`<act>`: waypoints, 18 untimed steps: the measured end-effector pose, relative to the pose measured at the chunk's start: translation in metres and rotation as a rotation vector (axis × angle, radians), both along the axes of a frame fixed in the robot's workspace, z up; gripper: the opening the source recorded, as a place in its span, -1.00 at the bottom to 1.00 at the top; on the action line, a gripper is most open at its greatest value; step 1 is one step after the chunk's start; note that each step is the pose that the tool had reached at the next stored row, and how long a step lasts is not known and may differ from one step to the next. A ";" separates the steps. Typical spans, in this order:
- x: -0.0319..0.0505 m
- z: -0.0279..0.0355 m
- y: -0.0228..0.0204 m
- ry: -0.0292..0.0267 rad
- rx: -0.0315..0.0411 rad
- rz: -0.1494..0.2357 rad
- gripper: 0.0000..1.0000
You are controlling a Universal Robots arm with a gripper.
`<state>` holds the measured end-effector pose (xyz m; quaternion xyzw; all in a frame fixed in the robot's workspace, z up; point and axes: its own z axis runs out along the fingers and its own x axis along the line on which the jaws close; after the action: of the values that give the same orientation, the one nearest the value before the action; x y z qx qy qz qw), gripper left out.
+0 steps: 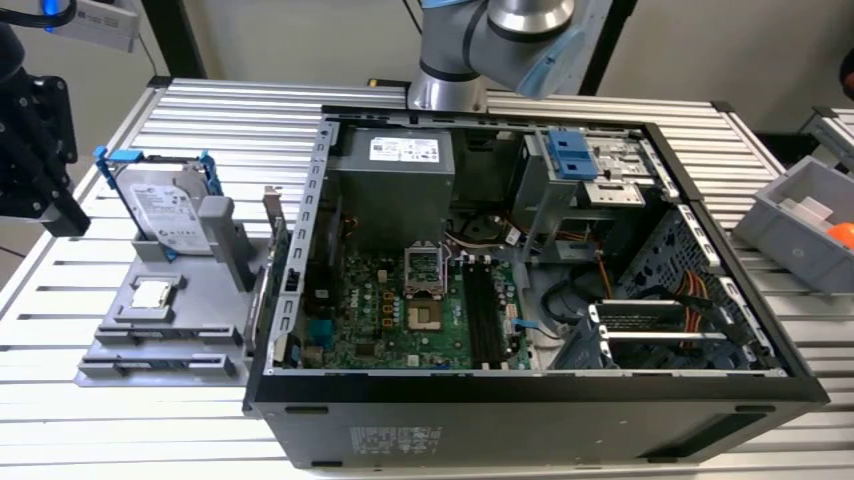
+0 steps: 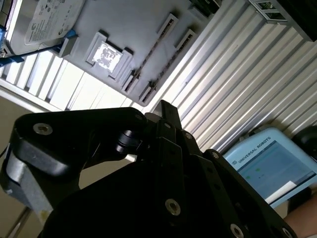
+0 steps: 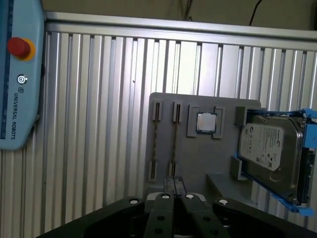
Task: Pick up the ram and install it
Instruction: 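Pick up the ram and move it above insertion slot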
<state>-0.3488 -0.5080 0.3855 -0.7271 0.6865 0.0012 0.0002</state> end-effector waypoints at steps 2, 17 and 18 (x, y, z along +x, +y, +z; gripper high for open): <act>0.0000 0.0000 0.0000 0.0001 0.0000 0.000 -1.00; 0.0000 0.0000 0.0000 0.0003 0.0000 0.000 1.00; 0.0000 0.0000 0.0000 0.0003 0.0000 0.000 1.00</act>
<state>-0.3488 -0.5080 0.3855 -0.7271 0.6866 0.0013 0.0001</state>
